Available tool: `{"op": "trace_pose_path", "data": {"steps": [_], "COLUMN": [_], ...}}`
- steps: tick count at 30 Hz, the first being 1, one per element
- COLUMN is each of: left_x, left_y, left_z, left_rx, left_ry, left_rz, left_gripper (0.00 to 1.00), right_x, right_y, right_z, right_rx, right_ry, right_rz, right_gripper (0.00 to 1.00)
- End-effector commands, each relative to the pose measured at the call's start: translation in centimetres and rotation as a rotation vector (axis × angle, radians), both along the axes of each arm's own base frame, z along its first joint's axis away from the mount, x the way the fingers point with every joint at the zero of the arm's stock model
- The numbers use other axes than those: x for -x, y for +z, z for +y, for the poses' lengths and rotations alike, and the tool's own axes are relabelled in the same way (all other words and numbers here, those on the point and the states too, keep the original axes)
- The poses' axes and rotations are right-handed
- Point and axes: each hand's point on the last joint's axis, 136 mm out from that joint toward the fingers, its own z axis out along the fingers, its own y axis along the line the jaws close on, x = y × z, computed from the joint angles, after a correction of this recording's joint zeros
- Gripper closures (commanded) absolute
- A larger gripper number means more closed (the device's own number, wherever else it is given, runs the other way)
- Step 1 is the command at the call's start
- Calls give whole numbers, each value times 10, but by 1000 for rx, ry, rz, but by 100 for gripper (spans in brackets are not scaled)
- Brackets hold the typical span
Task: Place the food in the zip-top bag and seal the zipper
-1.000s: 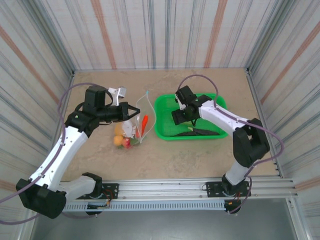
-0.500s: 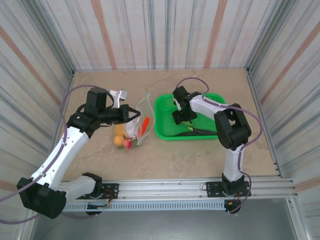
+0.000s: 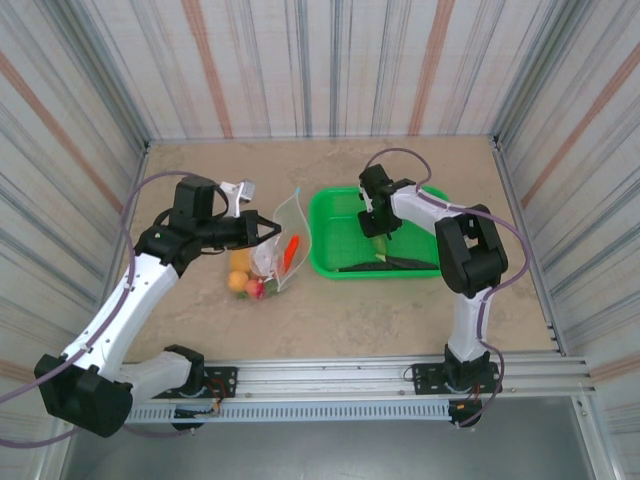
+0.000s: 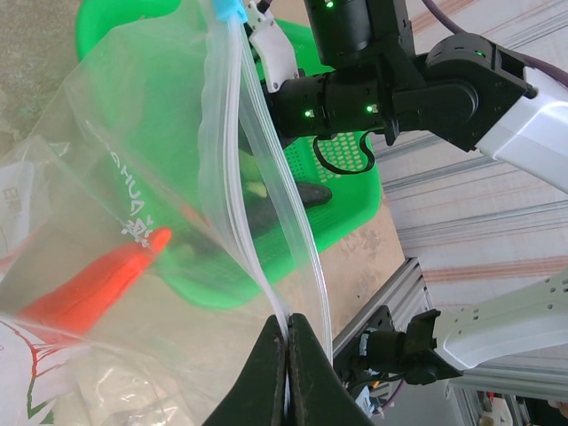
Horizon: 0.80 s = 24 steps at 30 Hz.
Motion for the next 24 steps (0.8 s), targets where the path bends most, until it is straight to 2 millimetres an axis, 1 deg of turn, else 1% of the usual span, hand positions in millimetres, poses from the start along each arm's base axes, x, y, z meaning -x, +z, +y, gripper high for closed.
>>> {"op": "trace_pose_path", "data": {"steps": [1,3,6,9,11,12,14,15,17,18,20,24], "left_x": [2,2,3,2,2,1,-1,-1,-4,-4,-6,-6], "left_y": [13,14,18,21,23,24,25,25,27,28,30,36], "left_z": [-1,0,1,1,0,-1,-3,-4,-6,-7,-9,-9], "left_rx": [22,19,19,23,33,38,53,61,79,86,102,115], "left_ry": [-14,-7,-3,1,2,2,1,-1,-2,-2,1,0], "left_rz": [-22,-25,-33,-34,-35,-33,-27,-20,-13,-10,-4,-3], "left_gripper": [100,100,100,100,100,100,100,100,100,100,100,100], "right_x": [-11,-11,-7,2,11,16,31,37,54,62,77,97], "right_y": [41,63,102,145,180,195,235,251,290,305,332,364], "right_z": [3,6,7,11,20,25,42,49,66,72,89,118], "right_rx": [-35,-73,-133,-229,-305,-339,-450,-504,-640,-696,-799,-927], "right_ry": [2,4,0,-11,9,24,74,92,139,162,206,264], "right_rz": [-124,-192,-300,-384,-460,-496,-596,-641,-739,-778,-834,-858], "right_gripper": [61,62,64,64,64,64,64,64,64,64,65,66]}}
